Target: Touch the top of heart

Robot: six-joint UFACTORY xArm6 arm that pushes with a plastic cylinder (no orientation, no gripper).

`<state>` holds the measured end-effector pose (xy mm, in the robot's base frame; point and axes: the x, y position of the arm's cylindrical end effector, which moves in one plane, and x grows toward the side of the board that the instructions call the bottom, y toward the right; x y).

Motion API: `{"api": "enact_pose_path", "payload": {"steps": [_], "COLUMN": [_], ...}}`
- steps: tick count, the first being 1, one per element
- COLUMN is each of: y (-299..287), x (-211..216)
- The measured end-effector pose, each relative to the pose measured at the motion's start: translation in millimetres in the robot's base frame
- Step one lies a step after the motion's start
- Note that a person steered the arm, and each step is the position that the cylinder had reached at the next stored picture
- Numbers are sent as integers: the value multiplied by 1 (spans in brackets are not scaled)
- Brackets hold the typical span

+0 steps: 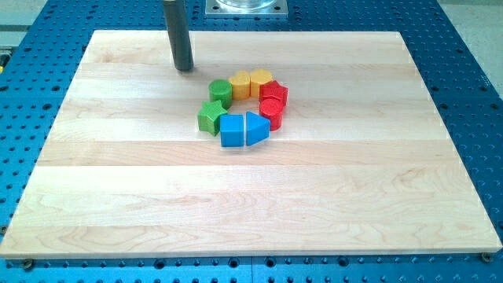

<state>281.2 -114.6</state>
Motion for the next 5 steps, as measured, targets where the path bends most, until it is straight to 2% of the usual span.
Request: {"api": "enact_pose_path", "payload": {"steps": [1,5], "y": [0,0], "x": [-14,-22]}}
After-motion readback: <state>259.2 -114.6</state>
